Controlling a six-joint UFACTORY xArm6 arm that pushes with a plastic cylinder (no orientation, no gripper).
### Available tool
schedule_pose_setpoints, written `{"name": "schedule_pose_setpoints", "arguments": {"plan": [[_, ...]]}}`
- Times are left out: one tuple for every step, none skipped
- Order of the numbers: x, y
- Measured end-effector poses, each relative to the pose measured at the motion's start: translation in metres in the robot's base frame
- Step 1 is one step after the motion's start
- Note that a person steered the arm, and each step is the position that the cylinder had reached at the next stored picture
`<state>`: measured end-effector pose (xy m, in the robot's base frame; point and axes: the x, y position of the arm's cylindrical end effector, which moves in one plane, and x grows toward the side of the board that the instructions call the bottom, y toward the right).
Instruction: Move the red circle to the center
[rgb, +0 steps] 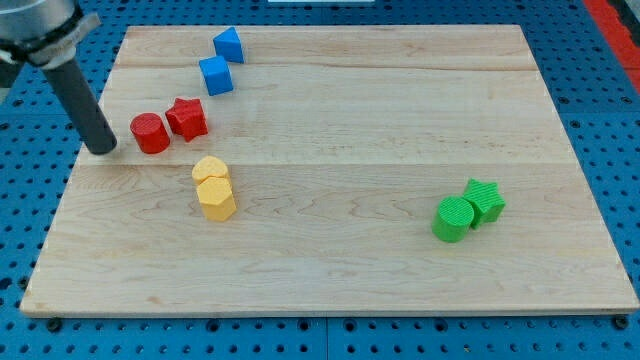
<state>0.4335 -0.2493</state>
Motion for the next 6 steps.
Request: {"name": "schedule_pose_setpoints", "arguments": {"plan": [[0.020, 0.014], [0.007, -0.056], [-0.037, -0.022], [-0.039, 0.047], [-0.022, 0.078], [-0.004, 0.088]]}}
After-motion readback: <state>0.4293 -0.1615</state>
